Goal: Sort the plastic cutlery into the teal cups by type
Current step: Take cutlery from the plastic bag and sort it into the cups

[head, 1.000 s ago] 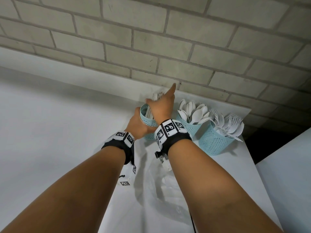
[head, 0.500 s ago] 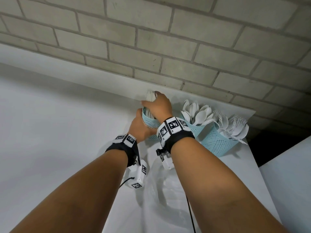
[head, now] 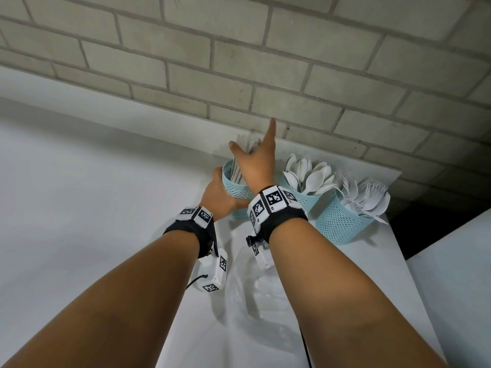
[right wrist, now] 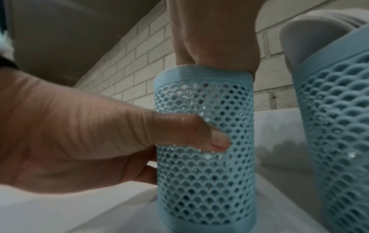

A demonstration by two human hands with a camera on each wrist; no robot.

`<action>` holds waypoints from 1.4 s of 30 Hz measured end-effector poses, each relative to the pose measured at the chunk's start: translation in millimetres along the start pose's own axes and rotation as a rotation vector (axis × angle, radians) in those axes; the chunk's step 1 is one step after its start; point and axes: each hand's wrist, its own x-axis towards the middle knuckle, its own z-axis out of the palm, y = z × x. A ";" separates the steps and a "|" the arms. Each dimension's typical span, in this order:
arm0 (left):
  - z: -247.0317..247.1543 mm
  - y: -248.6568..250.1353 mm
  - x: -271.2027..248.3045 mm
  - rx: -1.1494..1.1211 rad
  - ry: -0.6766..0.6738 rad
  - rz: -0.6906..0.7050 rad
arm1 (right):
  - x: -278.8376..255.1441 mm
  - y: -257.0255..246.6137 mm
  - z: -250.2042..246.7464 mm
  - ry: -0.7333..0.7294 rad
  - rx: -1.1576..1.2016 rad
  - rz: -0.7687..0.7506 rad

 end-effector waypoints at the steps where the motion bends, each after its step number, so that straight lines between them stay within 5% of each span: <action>1: -0.1 0.0 -0.2 -0.001 -0.006 -0.001 | -0.3 -0.5 0.3 -0.056 -0.057 0.000; 8: -2.0 2.4 -0.5 0.032 -0.020 0.002 | -0.2 -1.4 -0.8 -0.124 -0.148 0.016; 14: -9.3 4.7 6.7 0.097 -0.107 0.013 | -4.8 -7.9 -8.4 -0.006 0.095 0.081; 18: -15.8 1.3 16.2 0.151 -0.158 0.006 | -13.5 -25.7 -31.6 0.053 0.109 -0.080; 21: -15.8 -26.2 41.5 0.213 -0.200 0.038 | -19.5 -39.7 -57.9 -0.026 0.056 -0.108; 24: -15.4 -44.7 59.2 0.221 -0.245 0.026 | -27.7 -47.9 -91.8 -0.249 -0.249 0.057; 27: -23.5 15.5 24.1 0.394 -0.310 -0.076 | -39.6 -45.3 -120.5 -0.446 -0.580 0.264; 32: -34.0 79.1 -3.3 0.659 -0.533 -0.496 | -55.1 -19.3 -136.2 -0.374 -0.821 0.249; 42: 36.0 108.0 -14.7 0.637 -0.619 -0.113 | -73.1 12.4 -127.5 -0.211 -0.807 0.162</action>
